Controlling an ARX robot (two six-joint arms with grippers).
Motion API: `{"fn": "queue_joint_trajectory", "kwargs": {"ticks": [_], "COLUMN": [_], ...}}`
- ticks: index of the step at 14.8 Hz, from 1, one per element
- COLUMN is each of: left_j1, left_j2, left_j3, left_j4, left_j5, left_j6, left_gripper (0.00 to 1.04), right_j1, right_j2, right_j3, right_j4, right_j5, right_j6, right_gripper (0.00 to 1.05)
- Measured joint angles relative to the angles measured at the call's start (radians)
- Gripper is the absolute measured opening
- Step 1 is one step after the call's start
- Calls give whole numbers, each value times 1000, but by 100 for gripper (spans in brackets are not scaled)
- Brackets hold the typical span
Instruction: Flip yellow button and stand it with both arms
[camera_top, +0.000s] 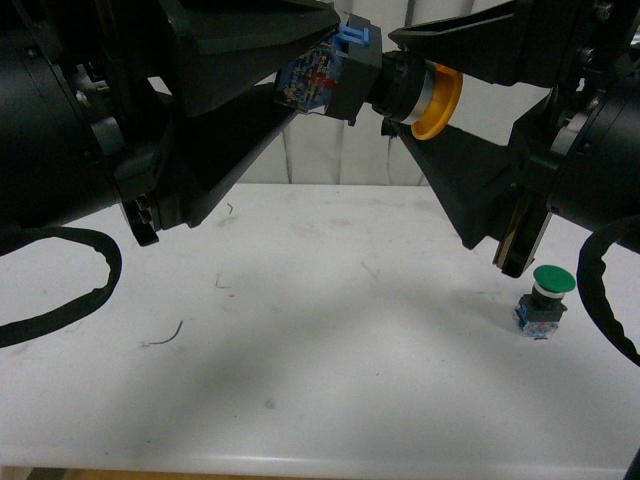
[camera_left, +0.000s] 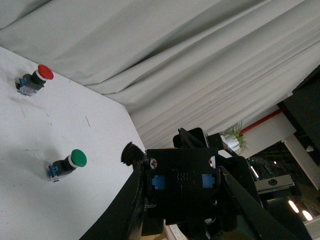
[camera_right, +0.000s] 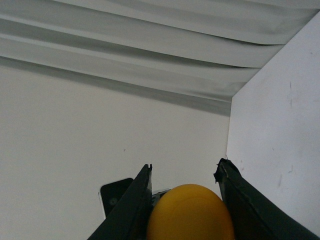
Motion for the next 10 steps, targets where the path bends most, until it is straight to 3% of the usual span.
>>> {"fn": "queue_joint_trajectory", "kwargs": {"ticks": [1, 2, 8, 9, 10], "left_j1": [1, 0, 1, 1, 1], "left_j2": [0, 0, 0, 0, -2], "left_j3": [0, 0, 0, 0, 0], "left_j4": [0, 2, 3, 2, 4], "left_j5": [1, 0, 3, 3, 3], "left_j6": [-1, -1, -1, -3, -3], "left_gripper": [34, 34, 34, 38, 50], "right_j1": [0, 0, -8, -8, -8], "right_j2": [-6, -9, -11, -11, -11], "right_j3": [1, 3, 3, 3, 3], "right_j4": [2, 2, 1, 1, -2], "right_j5": [3, 1, -2, -3, -3], "right_j6": [1, 1, 1, 1, 0], "right_gripper": [37, 35, 35, 35, 35]}}
